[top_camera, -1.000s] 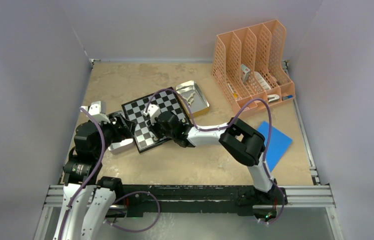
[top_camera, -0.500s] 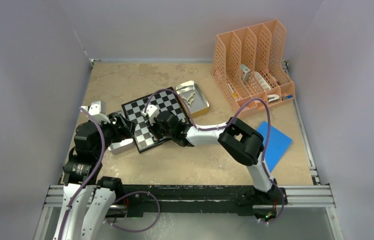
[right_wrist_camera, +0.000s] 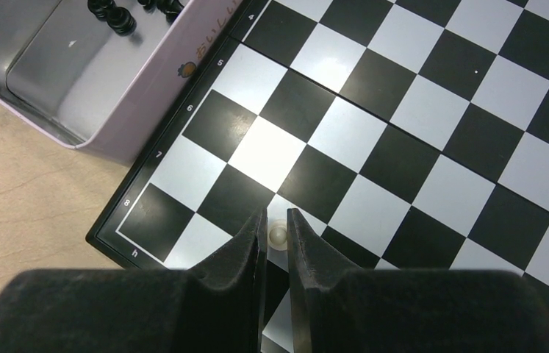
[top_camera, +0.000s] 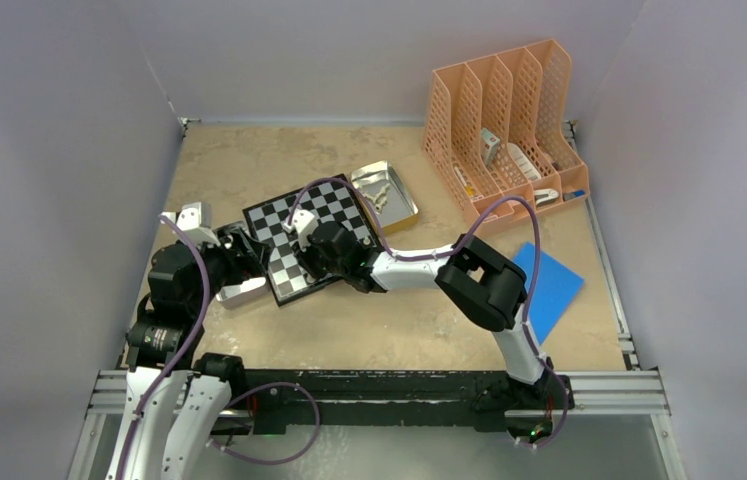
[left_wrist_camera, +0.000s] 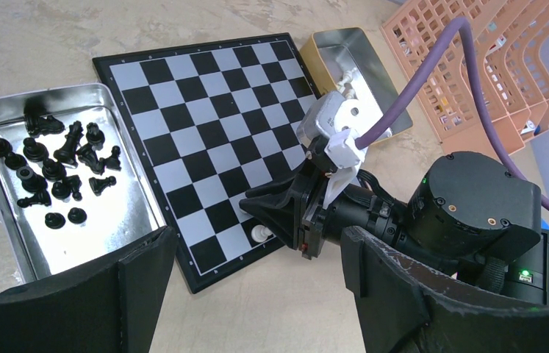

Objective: Set up the chess pieces on the board
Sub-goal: Place the chess piece on the chessboard, then adjust the chess piece on the chessboard.

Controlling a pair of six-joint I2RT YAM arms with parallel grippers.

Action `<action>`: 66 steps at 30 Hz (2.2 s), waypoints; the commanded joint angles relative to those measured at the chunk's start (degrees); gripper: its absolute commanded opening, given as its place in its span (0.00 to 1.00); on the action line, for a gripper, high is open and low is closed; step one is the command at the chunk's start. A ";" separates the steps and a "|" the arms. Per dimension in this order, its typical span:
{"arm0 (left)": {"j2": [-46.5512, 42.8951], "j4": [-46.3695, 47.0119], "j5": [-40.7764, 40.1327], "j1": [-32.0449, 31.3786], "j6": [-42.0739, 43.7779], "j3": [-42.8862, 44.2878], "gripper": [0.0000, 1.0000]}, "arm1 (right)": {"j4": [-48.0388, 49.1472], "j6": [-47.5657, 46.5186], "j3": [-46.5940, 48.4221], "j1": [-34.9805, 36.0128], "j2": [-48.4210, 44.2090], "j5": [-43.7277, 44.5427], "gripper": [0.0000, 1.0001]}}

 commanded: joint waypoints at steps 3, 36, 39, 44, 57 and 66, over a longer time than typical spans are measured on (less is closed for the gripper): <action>0.07 1.68 -0.50 -0.07 -0.66 0.92 0.82 | -0.51 1.21 3.14 -0.01 -0.16 0.28 0.18; -0.33 2.04 0.61 -0.07 -0.48 0.83 0.82 | -9.96 10.12 -3.13 -1.28 -15.08 3.67 0.27; -0.38 2.07 0.73 -0.07 -0.40 0.83 0.82 | -8.89 11.69 -6.52 -0.98 -16.40 2.85 0.26; -0.77 1.97 0.48 -0.07 -0.48 0.83 0.82 | -7.71 12.89 -9.30 0.23 -16.66 1.92 0.25; -0.68 1.89 0.35 -0.07 -0.57 0.83 0.82 | -5.47 13.94 -7.92 3.94 -10.75 4.91 0.24; -0.90 1.89 0.35 -0.07 -0.48 0.83 0.82 | -4.43 13.28 -7.75 3.95 -9.46 7.15 0.24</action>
